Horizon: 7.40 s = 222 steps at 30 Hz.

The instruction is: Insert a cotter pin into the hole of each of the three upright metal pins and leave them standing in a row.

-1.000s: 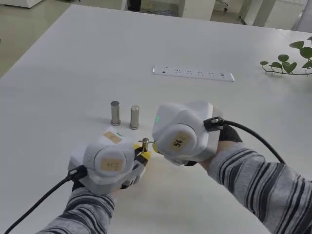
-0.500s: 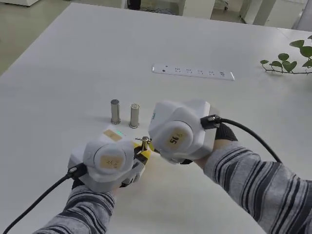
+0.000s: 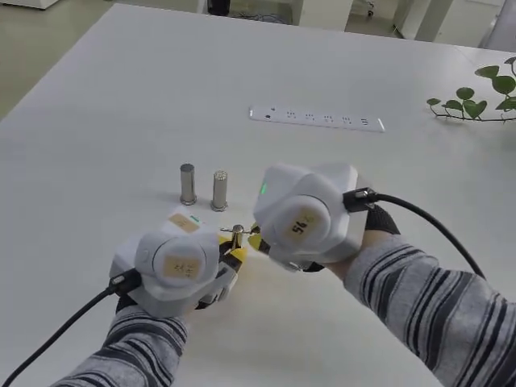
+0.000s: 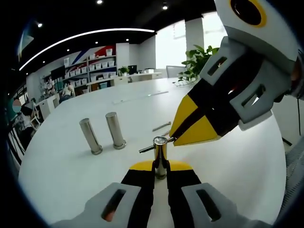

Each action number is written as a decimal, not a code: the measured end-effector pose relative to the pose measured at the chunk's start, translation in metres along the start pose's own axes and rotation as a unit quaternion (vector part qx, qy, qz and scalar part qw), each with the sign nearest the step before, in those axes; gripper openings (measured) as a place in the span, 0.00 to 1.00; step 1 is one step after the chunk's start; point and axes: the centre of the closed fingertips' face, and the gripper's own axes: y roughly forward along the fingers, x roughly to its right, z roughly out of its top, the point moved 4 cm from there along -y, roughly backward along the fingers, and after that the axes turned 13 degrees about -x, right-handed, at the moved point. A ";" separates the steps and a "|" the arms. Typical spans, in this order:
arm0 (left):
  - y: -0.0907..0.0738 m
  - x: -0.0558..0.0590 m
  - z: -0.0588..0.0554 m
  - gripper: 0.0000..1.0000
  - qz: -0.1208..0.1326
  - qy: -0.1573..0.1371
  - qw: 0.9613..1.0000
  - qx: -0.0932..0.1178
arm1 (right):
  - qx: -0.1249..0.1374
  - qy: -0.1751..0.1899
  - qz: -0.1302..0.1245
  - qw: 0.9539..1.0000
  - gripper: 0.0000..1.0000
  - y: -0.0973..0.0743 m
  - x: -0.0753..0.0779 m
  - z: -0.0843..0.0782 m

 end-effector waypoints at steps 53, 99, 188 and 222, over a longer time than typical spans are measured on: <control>-0.020 -0.062 -0.005 0.05 0.047 -0.024 0.999 0.000 | 0.019 0.163 0.007 0.986 0.14 -0.001 -0.001 -0.029; -0.025 -0.075 -0.014 0.19 0.023 -0.047 0.999 0.000 | 0.018 0.191 0.023 0.981 0.16 0.002 -0.006 -0.033; -0.079 -0.047 -0.008 0.99 0.030 -0.040 0.999 -0.015 | 0.133 0.334 0.046 0.932 0.09 0.069 0.054 0.042; -0.080 -0.048 0.006 0.99 0.028 -0.037 0.999 0.007 | 0.092 0.343 0.000 0.935 0.09 0.016 0.005 -0.020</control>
